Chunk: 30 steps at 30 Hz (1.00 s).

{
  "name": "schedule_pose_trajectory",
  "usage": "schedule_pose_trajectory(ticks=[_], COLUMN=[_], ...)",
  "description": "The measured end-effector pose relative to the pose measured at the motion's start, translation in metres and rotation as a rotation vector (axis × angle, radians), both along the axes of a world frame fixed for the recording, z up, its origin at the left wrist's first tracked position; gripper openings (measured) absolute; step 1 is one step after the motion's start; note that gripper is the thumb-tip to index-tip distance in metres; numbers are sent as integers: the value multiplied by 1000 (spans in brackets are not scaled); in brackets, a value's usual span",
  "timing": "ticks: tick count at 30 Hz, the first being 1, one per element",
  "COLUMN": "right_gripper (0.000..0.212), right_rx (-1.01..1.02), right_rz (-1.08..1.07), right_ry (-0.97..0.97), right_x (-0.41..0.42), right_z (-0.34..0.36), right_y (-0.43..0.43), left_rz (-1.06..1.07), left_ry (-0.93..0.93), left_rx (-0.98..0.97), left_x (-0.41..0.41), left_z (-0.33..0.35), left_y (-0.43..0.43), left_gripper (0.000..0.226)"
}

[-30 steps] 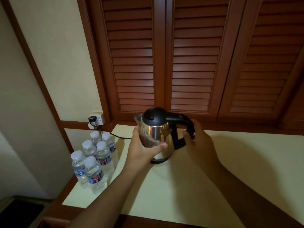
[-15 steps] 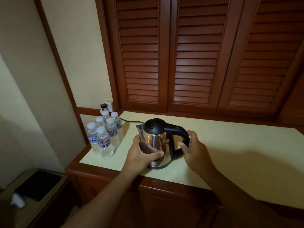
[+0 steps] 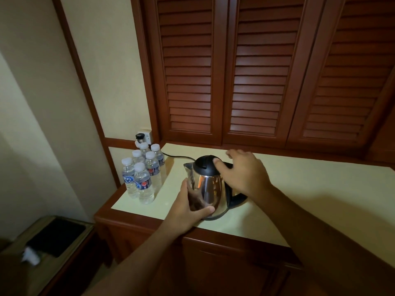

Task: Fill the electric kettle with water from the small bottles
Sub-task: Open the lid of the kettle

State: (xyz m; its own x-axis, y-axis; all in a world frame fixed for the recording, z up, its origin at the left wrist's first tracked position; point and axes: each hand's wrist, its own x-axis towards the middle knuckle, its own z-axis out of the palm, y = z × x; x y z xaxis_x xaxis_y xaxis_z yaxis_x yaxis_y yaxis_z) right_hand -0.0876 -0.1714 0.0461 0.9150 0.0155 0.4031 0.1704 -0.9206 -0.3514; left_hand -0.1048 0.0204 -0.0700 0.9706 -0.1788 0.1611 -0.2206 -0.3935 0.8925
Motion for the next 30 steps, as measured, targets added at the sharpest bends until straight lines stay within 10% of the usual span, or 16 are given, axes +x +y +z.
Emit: schedule_pose_trajectory(ticks=[15,23,30], right_gripper=[37,28,29], right_rx=[-205,637,703], right_rz=[-173,-89,-156], right_ry=[77,-14,-92], right_x=[23,1,-17], right_z=[26,6,-29], right_y=[63,10,-4], left_rz=[-61,-129,-135], left_ry=[-99,-77,-72], left_rx=[62,-4,-17], left_x=[17,17,19], left_z=[-31,-31,-30], left_y=[28,36,37], left_gripper=[87,87,88])
